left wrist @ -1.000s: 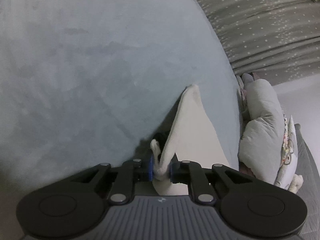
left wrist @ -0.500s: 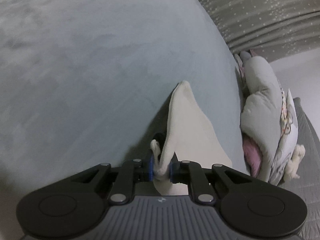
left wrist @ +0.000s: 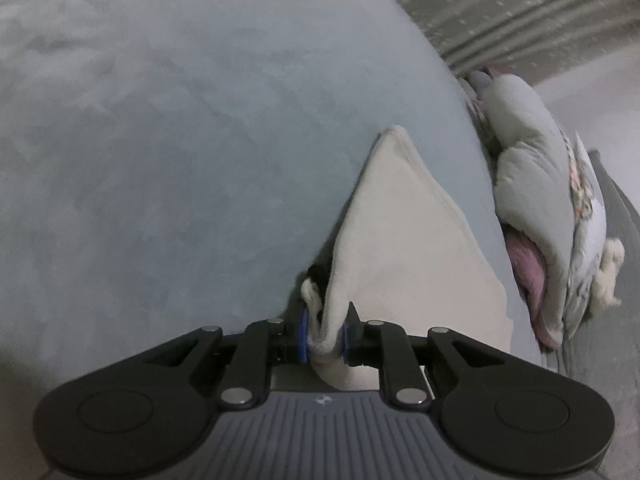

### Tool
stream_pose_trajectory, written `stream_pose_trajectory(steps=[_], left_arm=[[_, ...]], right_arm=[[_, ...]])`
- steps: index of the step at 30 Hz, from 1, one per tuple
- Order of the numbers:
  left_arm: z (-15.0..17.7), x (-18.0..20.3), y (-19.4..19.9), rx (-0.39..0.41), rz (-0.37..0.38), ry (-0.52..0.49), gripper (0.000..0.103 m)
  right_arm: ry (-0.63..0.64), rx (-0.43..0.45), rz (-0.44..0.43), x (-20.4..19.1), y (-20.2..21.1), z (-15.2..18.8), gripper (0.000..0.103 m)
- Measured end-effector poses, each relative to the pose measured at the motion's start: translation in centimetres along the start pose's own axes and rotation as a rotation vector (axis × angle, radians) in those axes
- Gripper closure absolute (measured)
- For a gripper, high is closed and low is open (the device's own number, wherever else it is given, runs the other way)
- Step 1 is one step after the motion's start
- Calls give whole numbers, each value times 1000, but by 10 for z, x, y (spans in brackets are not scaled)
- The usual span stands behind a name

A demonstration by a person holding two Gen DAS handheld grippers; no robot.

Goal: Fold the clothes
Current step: 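Pinch and straighten the folded bundle edge with both grippers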

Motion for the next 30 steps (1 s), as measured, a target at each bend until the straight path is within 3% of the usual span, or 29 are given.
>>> stream_pose_trajectory(steps=[3, 6, 9, 11, 13, 15, 20, 30], left_arm=[[-4, -1, 0, -44, 72, -17, 79], [-16, -7, -3, -138, 144, 44, 73], [-24, -7, -7, -201, 179, 44, 69], [-28, -2, -9, -232, 196, 5, 64], [-31, 6, -11, -287, 232, -38, 50], [-30, 9, -10, -338, 256, -65, 44], [-48, 2, -8, -362, 255, -92, 39], [-61, 14, -38, -387, 308, -145, 36]], right_arm=[[-30, -27, -33, 3, 2, -3, 81], [-66, -59, -60, 7, 1, -7, 78], [-120, -105, -97, 12, -2, -14, 74], [-142, -118, -115, 15, -3, -19, 66], [-153, -129, -131, 17, -2, -25, 59], [-149, -141, -140, 20, -2, -31, 50], [-100, -138, -115, 31, 1, -51, 38], [-63, -206, -204, 18, -33, -63, 37]])
Point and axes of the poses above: each gripper's, at about its wrist camera, not at the fingertips, and y roughly against the way its jaws point, x to its right, z to its underside, the point moved 8 cm from there along -y, roughly the way its jaws point, and after that the axes turned 9 degrees about x, right-handed, at the moved point
